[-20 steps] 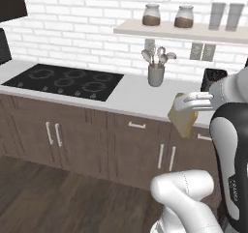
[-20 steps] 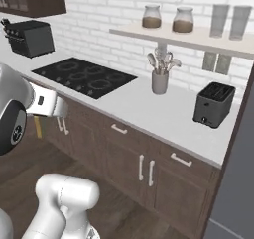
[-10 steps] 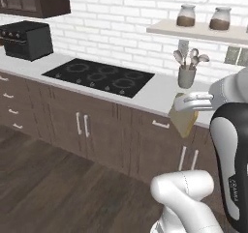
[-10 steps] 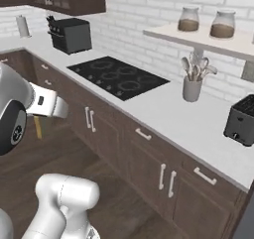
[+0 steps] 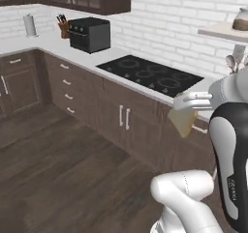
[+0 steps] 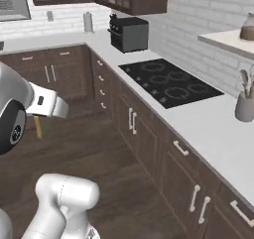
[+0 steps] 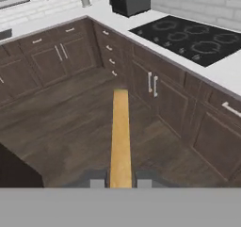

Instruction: Start the toaster. Once the lever pops up, take the bread to the plate on the dining counter.

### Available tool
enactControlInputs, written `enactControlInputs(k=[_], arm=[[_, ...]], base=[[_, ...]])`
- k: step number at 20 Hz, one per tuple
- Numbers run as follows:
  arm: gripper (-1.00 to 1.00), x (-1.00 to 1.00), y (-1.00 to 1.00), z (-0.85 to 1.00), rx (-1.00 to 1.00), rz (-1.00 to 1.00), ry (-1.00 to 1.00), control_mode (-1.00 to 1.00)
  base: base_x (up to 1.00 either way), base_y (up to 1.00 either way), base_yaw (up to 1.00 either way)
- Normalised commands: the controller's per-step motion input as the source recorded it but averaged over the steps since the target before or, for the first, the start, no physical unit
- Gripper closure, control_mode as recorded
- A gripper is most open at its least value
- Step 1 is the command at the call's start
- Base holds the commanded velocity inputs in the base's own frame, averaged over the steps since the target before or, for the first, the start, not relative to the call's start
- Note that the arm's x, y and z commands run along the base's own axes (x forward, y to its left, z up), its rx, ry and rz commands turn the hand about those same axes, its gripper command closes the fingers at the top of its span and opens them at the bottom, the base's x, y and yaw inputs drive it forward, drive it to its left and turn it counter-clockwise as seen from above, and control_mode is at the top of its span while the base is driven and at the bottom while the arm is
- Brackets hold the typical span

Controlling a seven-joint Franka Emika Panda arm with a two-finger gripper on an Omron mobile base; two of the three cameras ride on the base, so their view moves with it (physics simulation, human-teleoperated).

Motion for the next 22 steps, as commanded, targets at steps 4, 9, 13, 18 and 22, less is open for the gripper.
enactControlInputs(k=[4,9,13,18,22], arm=[[1.0,0.0,0.0,0.0,0.0,0.0,0.0,1.0],[1.0,0.0,0.0,0.0,0.0,0.0,0.0,1.0],[1.0,0.0,0.0,0.0,0.0,0.0,0.0,1.0],[1.0,0.0,0.0,0.0,0.0,0.0,0.0,1.0],[1.0,0.0,0.0,0.0,0.0,0.0,0.0,1.0]], base=[[0.07,0.0,0.67],[0.04,0.0,0.7],[0.09,0.0,0.71],[0.06,0.0,0.76],[0.08,0.0,0.78]])
